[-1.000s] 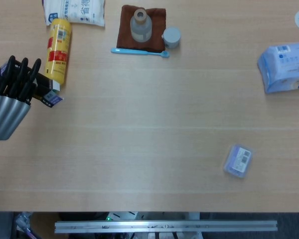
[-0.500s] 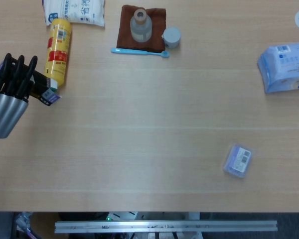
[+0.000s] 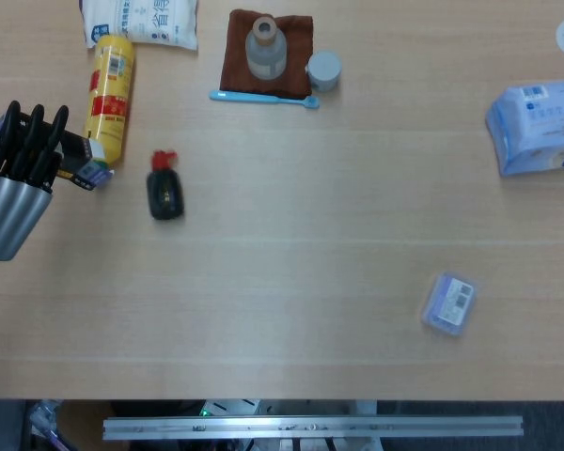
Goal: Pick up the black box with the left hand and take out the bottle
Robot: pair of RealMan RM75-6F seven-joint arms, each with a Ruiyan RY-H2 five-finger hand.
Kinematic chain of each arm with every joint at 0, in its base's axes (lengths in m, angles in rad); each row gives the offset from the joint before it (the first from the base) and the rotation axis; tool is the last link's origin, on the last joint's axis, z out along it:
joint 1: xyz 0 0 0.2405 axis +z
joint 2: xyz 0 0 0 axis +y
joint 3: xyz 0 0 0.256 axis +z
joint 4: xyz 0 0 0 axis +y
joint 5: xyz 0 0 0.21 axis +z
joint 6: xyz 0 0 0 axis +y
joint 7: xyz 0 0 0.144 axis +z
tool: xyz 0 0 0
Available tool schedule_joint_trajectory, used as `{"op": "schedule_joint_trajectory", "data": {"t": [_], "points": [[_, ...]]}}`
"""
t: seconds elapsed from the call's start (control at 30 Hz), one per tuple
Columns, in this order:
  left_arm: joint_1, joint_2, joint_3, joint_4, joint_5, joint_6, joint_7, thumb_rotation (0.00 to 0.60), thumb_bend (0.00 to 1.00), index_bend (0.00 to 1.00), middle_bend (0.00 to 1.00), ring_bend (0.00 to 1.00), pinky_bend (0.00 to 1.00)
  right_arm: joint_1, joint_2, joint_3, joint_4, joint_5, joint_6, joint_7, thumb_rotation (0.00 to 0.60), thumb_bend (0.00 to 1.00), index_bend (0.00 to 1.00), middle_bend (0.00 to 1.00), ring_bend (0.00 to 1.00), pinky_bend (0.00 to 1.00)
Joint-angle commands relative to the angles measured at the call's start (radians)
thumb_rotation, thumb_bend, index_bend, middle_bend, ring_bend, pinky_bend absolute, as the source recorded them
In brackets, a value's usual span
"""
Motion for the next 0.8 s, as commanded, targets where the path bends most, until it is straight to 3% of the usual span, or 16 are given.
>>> {"op": "schedule_joint_trajectory", "data": {"t": [0.03,0.23,0.5,0.8], "points": [[0.001,-0.001,0.002,-0.001,-0.003,-0.002,-0.002,0.6,0.32,0.31,0.0,0.0,0.0,0.0,0.0,0.0,0.0,0.0,0.0,0.0,0.6,0.07,0.28,0.26,0.18,0.36],[0.03,0.002,-0.005,-0.07,-0.058,-0.044,-0.069,0.6,0.32,0.35,0.0,0.0,0.0,-0.002,0.001,0.0,0.0,0.001,0.002,0.003,0.6,0.07,0.28,0.26,0.18,0.36],[0.094,0.08,-0.011,-0.366,-0.198,-0.195,-0.205,0.6,0.32,0.42,0.0,0.0,0.0,-0.001,0.001,0.001,-0.001,0.0,0.0,0.003,0.6,0.07,0.28,0.26,0.18,0.36],[0.109,0.22,0.033,-0.689,-0.344,-0.457,-0.268,0.6,0.32,0.43,0.0,0.0,0.0,0.002,0.002,0.001,-0.009,0.0,-0.004,-0.004,0.6,0.07,0.28,0.26,0.18,0.36]]}}
